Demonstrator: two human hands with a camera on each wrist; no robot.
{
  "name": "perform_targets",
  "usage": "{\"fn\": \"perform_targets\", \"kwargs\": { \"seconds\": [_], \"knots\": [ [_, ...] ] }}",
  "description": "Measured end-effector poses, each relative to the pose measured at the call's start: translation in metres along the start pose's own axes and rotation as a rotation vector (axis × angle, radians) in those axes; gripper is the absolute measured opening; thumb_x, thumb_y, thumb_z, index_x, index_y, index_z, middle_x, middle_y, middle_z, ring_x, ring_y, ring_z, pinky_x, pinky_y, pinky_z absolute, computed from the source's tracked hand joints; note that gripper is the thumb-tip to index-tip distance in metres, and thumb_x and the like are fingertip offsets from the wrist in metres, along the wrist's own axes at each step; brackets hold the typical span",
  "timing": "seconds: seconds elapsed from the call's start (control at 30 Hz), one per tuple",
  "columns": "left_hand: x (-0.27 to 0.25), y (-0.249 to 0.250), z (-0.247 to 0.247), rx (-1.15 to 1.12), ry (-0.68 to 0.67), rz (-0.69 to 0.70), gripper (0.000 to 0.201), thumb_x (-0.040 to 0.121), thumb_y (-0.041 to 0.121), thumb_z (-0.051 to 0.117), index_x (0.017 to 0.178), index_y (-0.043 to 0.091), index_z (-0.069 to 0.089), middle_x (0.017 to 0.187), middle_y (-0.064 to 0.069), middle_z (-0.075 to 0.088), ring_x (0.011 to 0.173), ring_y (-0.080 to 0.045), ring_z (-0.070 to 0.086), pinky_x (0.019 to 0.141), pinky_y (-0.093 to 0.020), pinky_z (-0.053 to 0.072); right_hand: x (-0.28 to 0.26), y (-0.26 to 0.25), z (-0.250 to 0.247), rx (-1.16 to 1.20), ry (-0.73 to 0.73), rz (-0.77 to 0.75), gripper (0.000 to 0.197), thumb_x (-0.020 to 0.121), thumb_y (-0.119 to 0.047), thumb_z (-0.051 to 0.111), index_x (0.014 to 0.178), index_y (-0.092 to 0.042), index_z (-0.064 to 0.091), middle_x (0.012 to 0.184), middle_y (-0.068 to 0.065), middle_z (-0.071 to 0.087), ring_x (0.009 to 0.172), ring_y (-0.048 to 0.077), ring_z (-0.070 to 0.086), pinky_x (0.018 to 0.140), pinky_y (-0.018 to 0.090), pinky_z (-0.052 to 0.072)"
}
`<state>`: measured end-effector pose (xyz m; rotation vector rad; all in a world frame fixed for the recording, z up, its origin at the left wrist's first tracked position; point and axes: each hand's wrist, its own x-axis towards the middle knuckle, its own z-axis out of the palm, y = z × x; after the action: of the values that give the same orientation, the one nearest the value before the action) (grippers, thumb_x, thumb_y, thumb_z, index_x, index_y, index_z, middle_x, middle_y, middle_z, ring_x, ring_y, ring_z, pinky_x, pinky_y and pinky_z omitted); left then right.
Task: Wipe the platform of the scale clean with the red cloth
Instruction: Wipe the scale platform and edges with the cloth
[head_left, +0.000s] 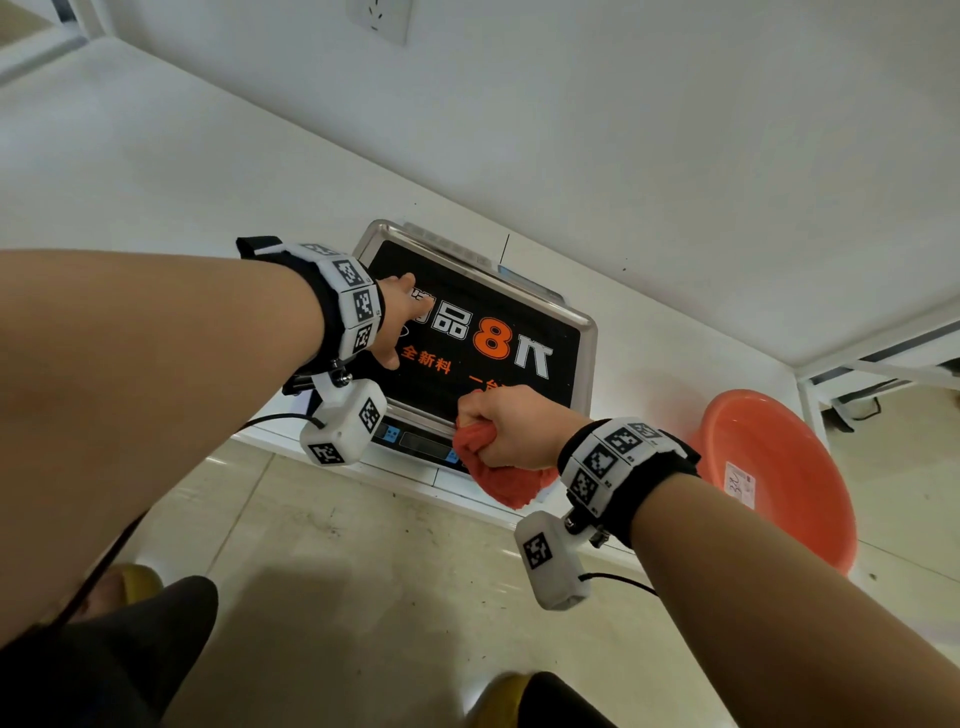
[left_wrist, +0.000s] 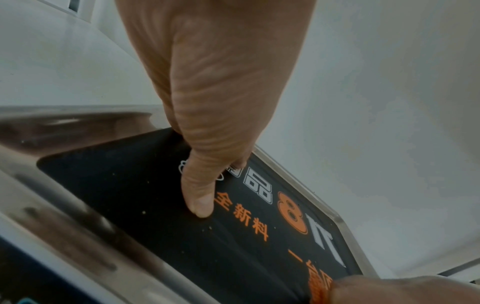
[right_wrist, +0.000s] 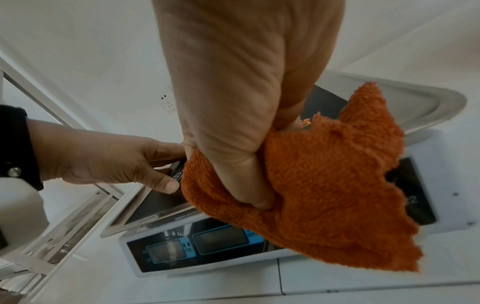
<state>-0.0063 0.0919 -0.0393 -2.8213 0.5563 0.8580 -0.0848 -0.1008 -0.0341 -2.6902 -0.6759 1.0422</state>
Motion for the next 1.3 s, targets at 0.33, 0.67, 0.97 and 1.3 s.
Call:
{"fn": "perform_targets", "kwargs": {
  "seconds": [0.33,0.67,0.97,1.3],
  "knots": [
    [0.001,0.001,-0.001,0.004,-0.003,-0.005,0.098,0.082,0.035,0.07,0.154,0.021,0.005,0.159,-0.013,0.0,0.146,-0.029,0.017,0.113,-0.039,0.033,0.0,0.0,0.009,-0.037,0.052,-0.042,0.024,0.085,-0.002,0.051,0.078,-0.024,0.049,0.08,-0.007,0.054,0.079,0.013,0.053,0.074,0.03,0.048],
    [0.004,0.001,0.0,-0.003,-0.01,-0.003,0.098,0.082,0.034,0.071,0.154,0.021,0.006,0.159,-0.013,0.001,0.146,-0.029,0.018,0.113,-0.039,0.033,-0.009,0.004,-0.002,0.054,-0.03,0.033,0.023,0.083,-0.003,0.06,0.077,-0.024,0.053,0.09,-0.002,0.062,0.088,0.017,0.058,0.075,0.031,0.051],
    [0.005,0.0,0.0,0.013,-0.003,0.001,0.096,0.081,0.034,0.071,0.154,0.022,0.009,0.158,-0.013,0.005,0.144,-0.03,0.021,0.109,-0.04,0.037,-0.027,0.03,-0.036,0.439,0.254,0.18,0.029,0.078,0.001,0.07,0.072,-0.022,0.053,0.082,-0.001,0.062,0.08,0.018,0.063,0.069,0.036,0.056],
    [0.006,0.0,0.001,0.016,0.01,0.005,0.095,0.081,0.034,0.072,0.153,0.022,0.011,0.157,-0.012,0.007,0.143,-0.029,0.024,0.107,-0.039,0.039,-0.018,0.035,-0.029,0.054,0.42,0.035,0.035,0.08,0.004,0.049,0.067,-0.027,0.038,0.074,-0.007,0.052,0.073,0.017,0.053,0.065,0.026,0.04]
  ]
}}
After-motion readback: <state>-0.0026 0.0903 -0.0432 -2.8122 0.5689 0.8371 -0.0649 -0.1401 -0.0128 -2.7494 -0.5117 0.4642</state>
